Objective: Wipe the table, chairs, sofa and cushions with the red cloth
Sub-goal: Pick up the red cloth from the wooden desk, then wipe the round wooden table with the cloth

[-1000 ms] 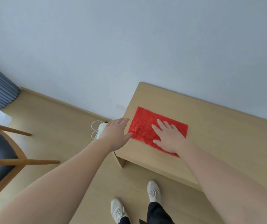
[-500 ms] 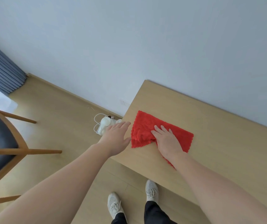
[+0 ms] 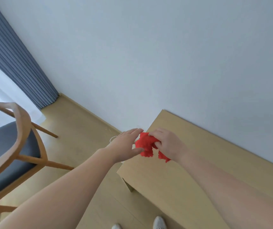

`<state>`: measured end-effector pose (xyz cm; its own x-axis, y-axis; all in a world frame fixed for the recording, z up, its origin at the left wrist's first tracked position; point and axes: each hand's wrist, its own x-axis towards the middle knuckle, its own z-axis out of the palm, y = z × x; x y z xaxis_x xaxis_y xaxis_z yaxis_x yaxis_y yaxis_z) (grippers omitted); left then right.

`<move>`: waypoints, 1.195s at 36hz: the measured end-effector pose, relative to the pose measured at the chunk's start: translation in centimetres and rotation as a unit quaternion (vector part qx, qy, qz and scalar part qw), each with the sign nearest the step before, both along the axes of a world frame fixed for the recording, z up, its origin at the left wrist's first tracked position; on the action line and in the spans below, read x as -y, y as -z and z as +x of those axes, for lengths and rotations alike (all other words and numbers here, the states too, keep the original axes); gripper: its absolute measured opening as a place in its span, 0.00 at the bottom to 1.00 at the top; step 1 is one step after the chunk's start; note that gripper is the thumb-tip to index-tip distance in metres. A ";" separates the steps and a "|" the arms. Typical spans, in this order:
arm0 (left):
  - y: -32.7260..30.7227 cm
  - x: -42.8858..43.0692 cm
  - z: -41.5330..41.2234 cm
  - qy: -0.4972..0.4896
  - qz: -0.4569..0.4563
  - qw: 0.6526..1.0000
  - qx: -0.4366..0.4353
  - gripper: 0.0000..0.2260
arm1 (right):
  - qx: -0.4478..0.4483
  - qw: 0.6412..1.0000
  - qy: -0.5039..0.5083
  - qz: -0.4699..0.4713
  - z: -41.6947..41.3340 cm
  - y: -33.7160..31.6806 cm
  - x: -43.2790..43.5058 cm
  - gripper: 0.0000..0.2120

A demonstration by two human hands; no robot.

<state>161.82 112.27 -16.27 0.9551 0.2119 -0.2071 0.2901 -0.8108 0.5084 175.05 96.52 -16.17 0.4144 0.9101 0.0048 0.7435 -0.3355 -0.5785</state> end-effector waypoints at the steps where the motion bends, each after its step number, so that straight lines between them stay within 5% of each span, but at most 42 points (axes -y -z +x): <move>1: -0.7 -0.2 -0.2 -0.011 -0.002 1.000 0.005 0.30 | -0.008 1.000 -0.010 0.005 -0.2 -1.0 -0.7 0.17; 6: -3.9 -1.2 -2.5 -0.123 -0.065 0.990 0.026 0.07 | -0.013 0.997 -0.077 0.025 -1.5 -4.5 -4.6 0.09; 11: -5.8 -2.6 -6.6 -0.208 -0.012 0.977 0.046 0.08 | 0.006 0.985 -0.166 0.039 -3.4 -5.8 -8.0 0.03; 20: -7.7 -1.8 -17.3 -0.331 0.079 0.940 0.031 0.03 | 0.015 0.962 -0.271 0.024 -10.3 -6.9 -13.1 0.09; 35: -11.5 2.8 -36.3 -0.488 0.133 0.862 0.047 0.05 | 0.080 0.874 -0.476 0.060 -28.5 -10.3 -16.8 0.13; 43: -11.6 3.5 -48.0 -0.523 0.178 0.834 0.020 0.07 | 0.067 0.838 -0.539 0.043 -38.8 -11.5 -17.9 0.05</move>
<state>113.86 108.75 -4.68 0.2149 0.9738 0.0741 0.9216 -0.2273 0.3146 136.29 114.43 -4.70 -0.6591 0.7487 0.0704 0.6480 0.6129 -0.4522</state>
